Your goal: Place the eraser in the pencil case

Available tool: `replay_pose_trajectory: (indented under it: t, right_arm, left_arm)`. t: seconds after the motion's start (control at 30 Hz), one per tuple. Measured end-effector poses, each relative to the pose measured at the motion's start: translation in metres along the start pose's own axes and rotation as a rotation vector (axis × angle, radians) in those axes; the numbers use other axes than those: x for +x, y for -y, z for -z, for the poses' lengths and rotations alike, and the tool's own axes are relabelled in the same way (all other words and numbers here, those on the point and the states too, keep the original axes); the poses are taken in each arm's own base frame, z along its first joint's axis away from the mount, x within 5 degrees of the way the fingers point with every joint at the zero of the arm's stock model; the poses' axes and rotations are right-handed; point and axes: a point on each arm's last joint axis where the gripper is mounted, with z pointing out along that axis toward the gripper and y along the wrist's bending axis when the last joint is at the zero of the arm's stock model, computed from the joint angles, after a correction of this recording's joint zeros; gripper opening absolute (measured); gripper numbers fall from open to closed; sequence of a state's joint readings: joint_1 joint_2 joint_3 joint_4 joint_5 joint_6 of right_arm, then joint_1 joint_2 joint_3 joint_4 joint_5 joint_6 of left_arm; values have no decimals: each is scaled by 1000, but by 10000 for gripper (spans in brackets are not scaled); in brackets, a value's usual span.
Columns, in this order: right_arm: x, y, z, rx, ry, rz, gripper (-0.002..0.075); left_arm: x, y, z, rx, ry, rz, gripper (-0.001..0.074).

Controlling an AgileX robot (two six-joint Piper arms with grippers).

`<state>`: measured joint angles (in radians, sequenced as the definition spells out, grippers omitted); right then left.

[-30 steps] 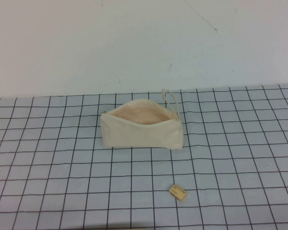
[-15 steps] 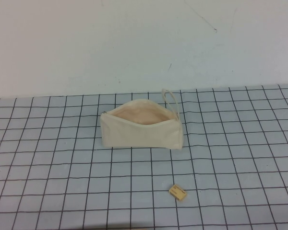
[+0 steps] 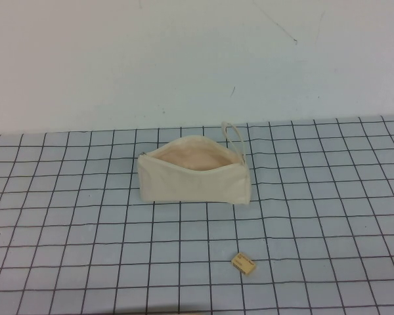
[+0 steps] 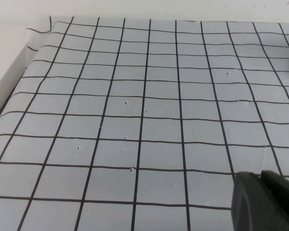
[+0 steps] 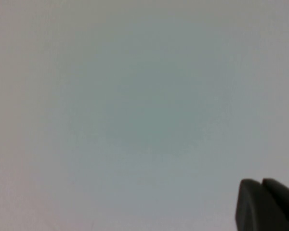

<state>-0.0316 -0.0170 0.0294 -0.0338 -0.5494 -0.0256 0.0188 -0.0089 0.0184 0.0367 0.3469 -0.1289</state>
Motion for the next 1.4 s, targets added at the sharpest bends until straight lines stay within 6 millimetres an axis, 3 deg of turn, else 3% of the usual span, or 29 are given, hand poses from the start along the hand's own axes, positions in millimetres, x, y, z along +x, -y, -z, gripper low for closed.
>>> replay_pose_trajectory:
  t: [0.27,0.37,0.5,0.6,0.83,1.07,1.27,1.4]
  right_arm:
    - [-7,2,0,26,60,-3,-1]
    - [-14,2,-8,14,-86,-4,-1]
    - [-45,3,-19,-13,-355,13,-1]
    - [-51,2,-32,-48,-568,73,-1]
    - [-13,-4,-73,-234,-1107,168,-1]
    - [31,-25,-115,-507,-1294,97,-1]
    - [67,-71,-150,-833,-1305,66,5]
    - [83,-116,-166,-995,-1275,121,82]
  left_arm:
    - [0,0,0,0,0,0,-3]
    - [0,0,0,0,0,0,-3]
    - [0,0,0,0,0,0,-3]
    - [0,0,0,0,0,0,-3]
    - [0,0,0,0,0,0,-3]
    - [0,0,0,0,0,0,-3]
    - [0,0,0,0,0,0,-3]
    - [0,0,0,0,0,0,-3]
